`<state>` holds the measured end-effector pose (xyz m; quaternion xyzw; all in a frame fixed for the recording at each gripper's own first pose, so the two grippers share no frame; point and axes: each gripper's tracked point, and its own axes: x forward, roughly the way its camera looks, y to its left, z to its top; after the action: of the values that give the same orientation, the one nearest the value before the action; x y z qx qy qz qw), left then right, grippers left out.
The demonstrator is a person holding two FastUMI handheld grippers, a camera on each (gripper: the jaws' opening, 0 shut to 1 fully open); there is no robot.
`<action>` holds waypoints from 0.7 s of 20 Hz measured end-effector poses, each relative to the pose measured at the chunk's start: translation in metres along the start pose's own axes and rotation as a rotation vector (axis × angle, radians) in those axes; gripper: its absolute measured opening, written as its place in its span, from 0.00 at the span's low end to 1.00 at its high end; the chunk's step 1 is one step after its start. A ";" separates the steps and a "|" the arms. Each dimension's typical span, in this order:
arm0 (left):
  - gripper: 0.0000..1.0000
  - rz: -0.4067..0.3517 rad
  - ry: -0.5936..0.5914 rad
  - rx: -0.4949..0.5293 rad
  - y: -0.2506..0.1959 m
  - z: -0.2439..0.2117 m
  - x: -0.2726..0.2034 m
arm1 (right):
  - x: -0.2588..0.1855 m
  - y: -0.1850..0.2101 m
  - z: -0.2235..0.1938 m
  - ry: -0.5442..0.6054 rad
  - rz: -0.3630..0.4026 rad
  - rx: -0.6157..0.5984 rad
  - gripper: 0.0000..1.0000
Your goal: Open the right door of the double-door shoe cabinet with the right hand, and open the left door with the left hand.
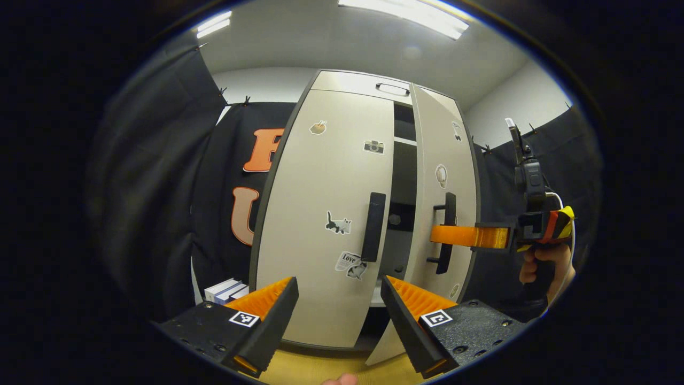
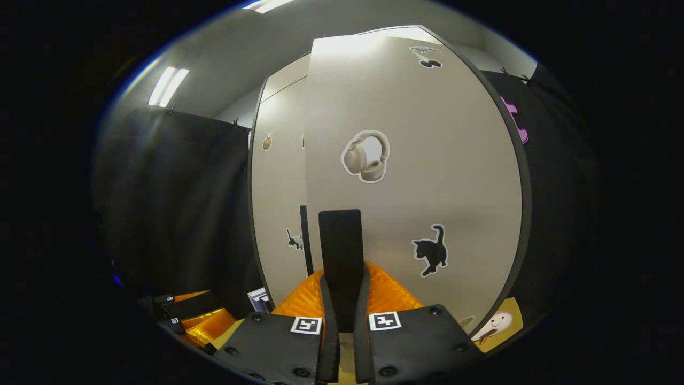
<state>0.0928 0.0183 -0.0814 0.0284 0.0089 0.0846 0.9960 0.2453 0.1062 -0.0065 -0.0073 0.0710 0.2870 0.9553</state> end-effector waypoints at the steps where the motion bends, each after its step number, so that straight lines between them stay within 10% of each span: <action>1: 0.95 -0.004 0.002 0.002 -0.002 -0.001 0.000 | -0.007 -0.001 0.000 0.005 0.010 -0.008 0.19; 14: 0.95 -0.032 -0.004 -0.031 -0.011 -0.004 0.004 | -0.091 -0.028 0.007 0.035 0.047 -0.015 0.19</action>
<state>0.0984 0.0089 -0.0864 0.0130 0.0062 0.0688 0.9975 0.1865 0.0331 0.0123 -0.0180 0.0857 0.3096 0.9468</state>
